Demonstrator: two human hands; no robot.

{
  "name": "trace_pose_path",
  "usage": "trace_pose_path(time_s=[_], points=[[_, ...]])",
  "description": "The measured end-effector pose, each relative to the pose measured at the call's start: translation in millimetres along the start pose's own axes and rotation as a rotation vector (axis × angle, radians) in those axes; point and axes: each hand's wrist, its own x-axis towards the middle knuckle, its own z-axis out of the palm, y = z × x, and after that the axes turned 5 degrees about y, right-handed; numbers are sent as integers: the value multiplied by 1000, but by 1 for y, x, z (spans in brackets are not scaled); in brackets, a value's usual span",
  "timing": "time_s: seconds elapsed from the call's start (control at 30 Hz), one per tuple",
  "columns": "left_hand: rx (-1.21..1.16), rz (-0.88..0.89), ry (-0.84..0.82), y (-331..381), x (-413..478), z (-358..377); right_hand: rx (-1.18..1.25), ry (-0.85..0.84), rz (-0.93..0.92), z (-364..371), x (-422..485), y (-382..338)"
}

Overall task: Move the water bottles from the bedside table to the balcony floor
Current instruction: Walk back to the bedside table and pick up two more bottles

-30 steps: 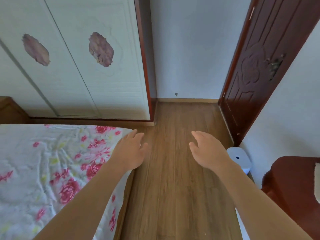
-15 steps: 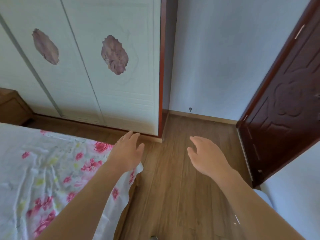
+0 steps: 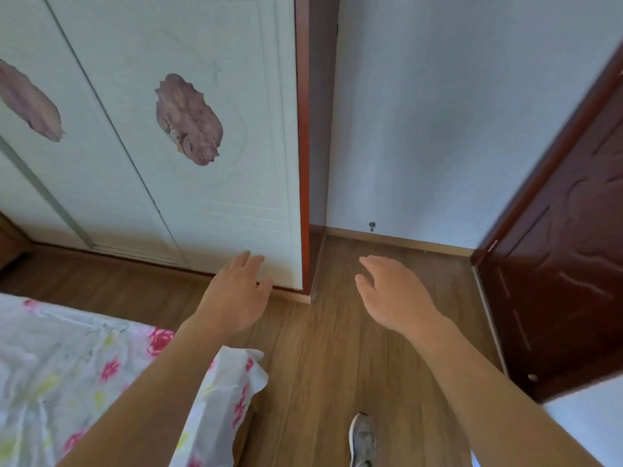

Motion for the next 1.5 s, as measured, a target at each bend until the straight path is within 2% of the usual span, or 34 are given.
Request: trace_pose_path(time_s=[0.2, 0.4, 0.6, 0.73, 1.03, 1.5], points=[[25, -177, 52, -9, 90, 1, 7, -67, -150, 2, 138, 5], [25, -419, 171, -33, 132, -24, -22, -127, -430, -5, 244, -36], [-26, -716, 302, -104, 140, -49, -44, -237, -717, 31, 322, -138], [-62, -856, 375, -166, 153, -65, -83, -283, -822, 62, 364, -210], [-120, -892, 435, -277, 226, -106, -131, -256, -909, 94, 465, -332], [-78, -1103, 434, -437, 314, -173, -50, -383, -1098, 189, 602, -529]])
